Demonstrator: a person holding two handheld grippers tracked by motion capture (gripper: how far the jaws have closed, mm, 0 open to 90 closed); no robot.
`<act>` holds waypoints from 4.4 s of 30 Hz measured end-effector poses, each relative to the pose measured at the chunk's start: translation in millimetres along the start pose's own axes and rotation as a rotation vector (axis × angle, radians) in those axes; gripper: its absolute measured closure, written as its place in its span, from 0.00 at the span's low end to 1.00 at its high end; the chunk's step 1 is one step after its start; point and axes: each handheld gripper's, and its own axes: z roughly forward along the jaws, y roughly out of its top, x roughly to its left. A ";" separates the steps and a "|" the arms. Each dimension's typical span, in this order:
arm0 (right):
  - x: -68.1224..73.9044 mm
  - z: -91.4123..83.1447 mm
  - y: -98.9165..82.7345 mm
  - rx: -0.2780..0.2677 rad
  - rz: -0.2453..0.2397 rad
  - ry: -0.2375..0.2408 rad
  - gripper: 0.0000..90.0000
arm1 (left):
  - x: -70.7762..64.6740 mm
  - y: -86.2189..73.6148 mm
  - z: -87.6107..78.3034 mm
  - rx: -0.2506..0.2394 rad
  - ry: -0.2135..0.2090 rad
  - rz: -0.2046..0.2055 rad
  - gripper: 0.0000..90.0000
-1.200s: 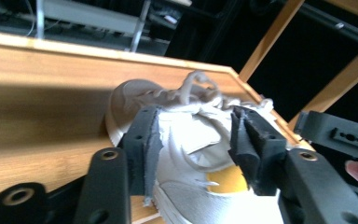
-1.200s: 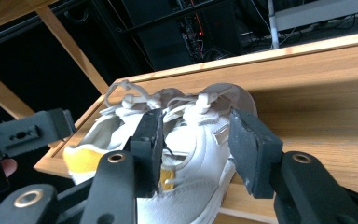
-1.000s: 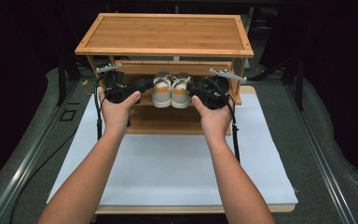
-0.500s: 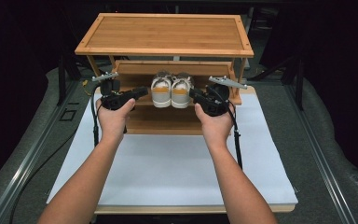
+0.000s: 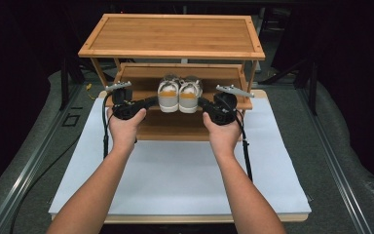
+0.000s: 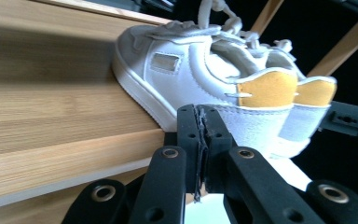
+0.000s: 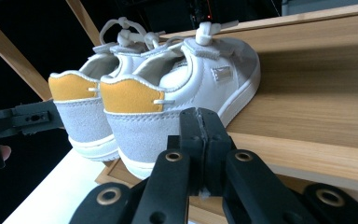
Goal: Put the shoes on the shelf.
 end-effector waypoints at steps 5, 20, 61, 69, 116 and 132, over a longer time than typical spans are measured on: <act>0.3 2.1 -2.4 0.000 0.005 -0.010 1.00 | -0.4 -2.1 3.9 0.006 0.009 -0.004 0.99; 2.3 2.6 -2.1 0.001 0.028 -0.023 1.00 | 0.2 -0.9 5.1 0.010 0.003 -0.010 1.00; -13.8 39.2 17.6 0.007 0.076 -0.023 1.00 | 15.6 22.6 39.2 0.031 0.056 -0.025 1.00; -18.7 45.2 22.7 0.033 0.071 -0.049 1.00 | 18.1 22.7 46.3 0.028 0.048 -0.038 1.00; 2.5 -30.2 -28.4 0.005 -0.117 -0.057 1.00 | -0.5 -24.1 -28.7 0.021 -0.055 0.059 0.96; -14.1 -53.0 -88.5 0.049 -0.097 -0.045 1.00 | 4.0 -84.4 -51.9 0.068 -0.031 0.172 0.94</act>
